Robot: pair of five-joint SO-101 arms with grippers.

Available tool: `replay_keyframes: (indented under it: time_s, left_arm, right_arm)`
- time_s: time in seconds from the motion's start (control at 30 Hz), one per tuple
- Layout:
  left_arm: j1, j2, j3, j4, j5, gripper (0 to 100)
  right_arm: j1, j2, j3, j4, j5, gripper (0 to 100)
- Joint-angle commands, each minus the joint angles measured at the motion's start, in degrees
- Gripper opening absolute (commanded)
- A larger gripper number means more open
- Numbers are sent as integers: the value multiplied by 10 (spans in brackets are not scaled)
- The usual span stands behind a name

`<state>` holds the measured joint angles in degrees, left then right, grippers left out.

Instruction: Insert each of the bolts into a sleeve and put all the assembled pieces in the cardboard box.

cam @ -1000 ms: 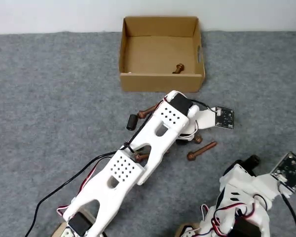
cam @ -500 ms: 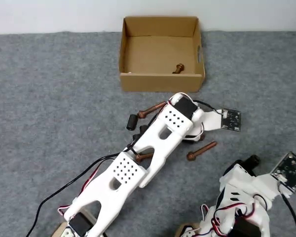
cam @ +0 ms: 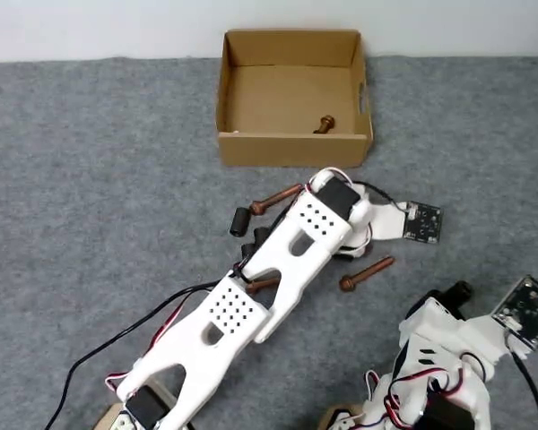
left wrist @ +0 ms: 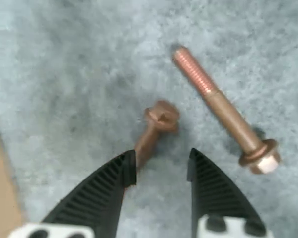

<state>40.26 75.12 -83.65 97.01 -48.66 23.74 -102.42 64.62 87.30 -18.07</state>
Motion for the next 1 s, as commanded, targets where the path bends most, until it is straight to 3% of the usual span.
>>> replay_keyframes:
  time_s: [0.0,0.67,0.87,0.97]
  left_arm:
    - [5,6,-19,-26,-20,181]
    - [24,16,-19,-102,-38,180]
    - [41,13,-19,16,-144,113]
    - [40,13,-19,34,-164,77]
  right_arm:
    - [6,-2,-2,-13,4,8]
    - [6,-2,3,-18,4,8]
    - [6,-2,3,-18,4,8]
    - [6,-2,3,-18,4,8]
